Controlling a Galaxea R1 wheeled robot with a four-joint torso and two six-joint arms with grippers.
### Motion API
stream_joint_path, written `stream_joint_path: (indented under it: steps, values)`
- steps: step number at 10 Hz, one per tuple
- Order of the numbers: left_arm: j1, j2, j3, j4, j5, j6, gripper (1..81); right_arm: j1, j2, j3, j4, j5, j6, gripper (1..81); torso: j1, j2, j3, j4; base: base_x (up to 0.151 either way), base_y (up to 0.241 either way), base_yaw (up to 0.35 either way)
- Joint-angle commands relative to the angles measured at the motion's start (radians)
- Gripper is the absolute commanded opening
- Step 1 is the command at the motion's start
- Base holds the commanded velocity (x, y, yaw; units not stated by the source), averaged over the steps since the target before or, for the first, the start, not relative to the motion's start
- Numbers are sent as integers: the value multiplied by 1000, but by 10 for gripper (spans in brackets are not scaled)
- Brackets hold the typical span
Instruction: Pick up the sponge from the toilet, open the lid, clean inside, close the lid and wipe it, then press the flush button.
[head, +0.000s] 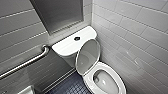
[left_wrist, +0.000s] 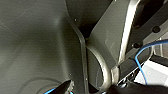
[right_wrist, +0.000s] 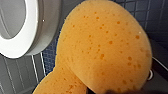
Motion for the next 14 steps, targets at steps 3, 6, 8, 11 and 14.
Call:
stream_joint_path:
  steps: [3, 6, 8, 11, 14]
  values:
    - [25, -2, 16, 2, 92, 14, 811, -55, -74, 202, 30, 94, -208, 10, 0, 0, 0, 0, 0, 0, 0]
    - [25, -2, 16, 2, 92, 14, 811, 38, -95, 343, 168, 77, -419, 10, 0, 0, 0, 0, 0, 0, 0]
    - [25, 1, 16, 2, 92, 14, 811, 138, -118, 389, 196, 19, -430, 10, 0, -1, 0, 0, 0, 0, 0]
    - [25, 1, 14, 2, 92, 14, 811, 305, -141, 437, 246, -82, -430, 10, 0, -1, 0, 0, 0, 0, 0]
    - [25, 3, 14, 0, 90, 14, 811, 481, -132, 403, 318, -174, -430, 10, 0, -1, 0, 0, 0, 0, 0]
